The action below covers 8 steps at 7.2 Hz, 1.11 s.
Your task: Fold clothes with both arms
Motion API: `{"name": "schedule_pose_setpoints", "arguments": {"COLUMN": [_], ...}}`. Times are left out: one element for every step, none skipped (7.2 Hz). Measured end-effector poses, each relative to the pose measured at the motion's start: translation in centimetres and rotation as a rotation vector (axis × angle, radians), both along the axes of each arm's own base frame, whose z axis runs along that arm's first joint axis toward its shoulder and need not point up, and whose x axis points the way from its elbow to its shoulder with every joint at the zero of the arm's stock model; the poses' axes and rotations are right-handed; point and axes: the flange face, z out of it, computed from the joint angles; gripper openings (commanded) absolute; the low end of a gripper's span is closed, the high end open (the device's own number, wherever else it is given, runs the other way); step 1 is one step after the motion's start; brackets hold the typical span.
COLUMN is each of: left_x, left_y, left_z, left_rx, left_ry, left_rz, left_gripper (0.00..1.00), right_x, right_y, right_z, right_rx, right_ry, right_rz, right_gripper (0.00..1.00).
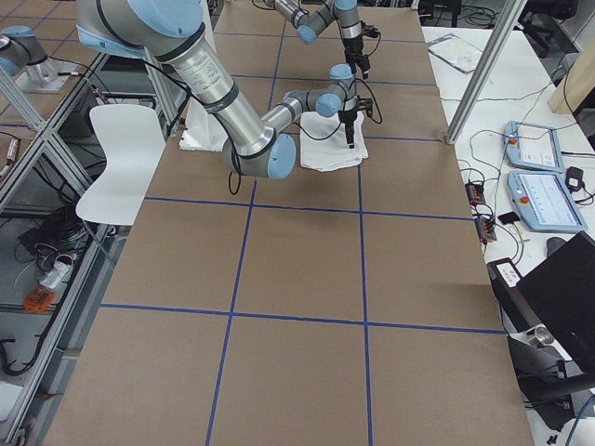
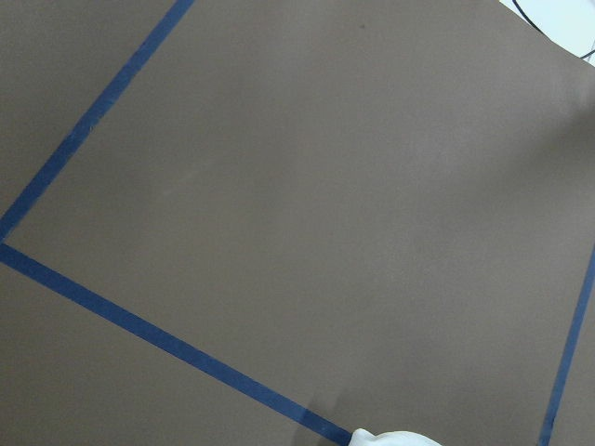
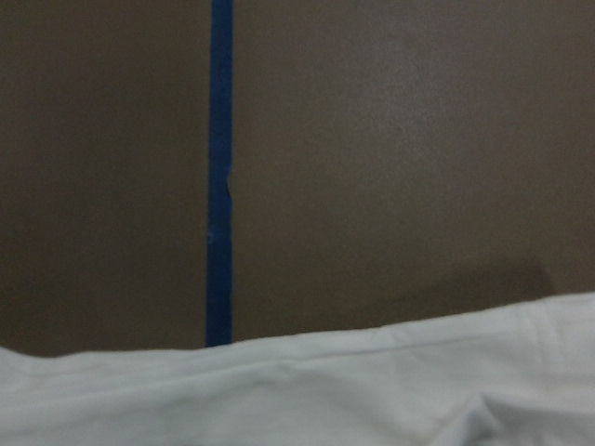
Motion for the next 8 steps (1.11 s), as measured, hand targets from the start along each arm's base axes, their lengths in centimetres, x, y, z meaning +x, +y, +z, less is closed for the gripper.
{"name": "schedule_pose_setpoints", "arguments": {"left_x": [-0.1, -0.5, -1.8, -3.8, -6.1, -9.3, -13.1, -17.4], "left_y": [-0.1, -0.4, -1.1, -2.0, -2.9, -4.0, -5.1, -5.8], "left_z": [0.0, 0.0, 0.3, 1.4, 2.9, 4.5, 6.4, 8.9], "left_rx": [0.005, 0.025, 0.064, 0.11, 0.161, 0.221, 0.282, 0.345], "left_ry": [-0.003, -0.011, -0.029, -0.058, -0.093, -0.134, -0.174, -0.22], "left_rz": [0.002, 0.015, 0.043, 0.086, 0.13, 0.17, 0.218, 0.271], "left_gripper": [0.99, 0.99, 0.99, 0.99, 0.99, 0.99, 0.99, 0.99], "right_x": [0.5, 1.6, 3.4, 6.2, 10.2, 15.7, 21.5, 27.4], "right_y": [-0.9, -2.0, -3.6, -5.4, -7.2, -8.5, -9.1, -9.3], "right_z": [-0.2, -0.8, -1.2, -0.8, 0.7, 3.5, 6.5, 9.2], "right_rx": [0.012, 0.027, 0.036, 0.027, 0.016, 0.012, 0.016, 0.022], "right_ry": [-0.002, -0.008, -0.018, -0.031, -0.046, -0.054, -0.041, -0.006], "right_rz": [0.005, 0.009, 0.006, -0.007, -0.032, -0.064, -0.099, -0.135], "right_gripper": [1.0, 1.0, 1.0, 1.0, 1.0, 1.0, 1.0, 1.0]}}
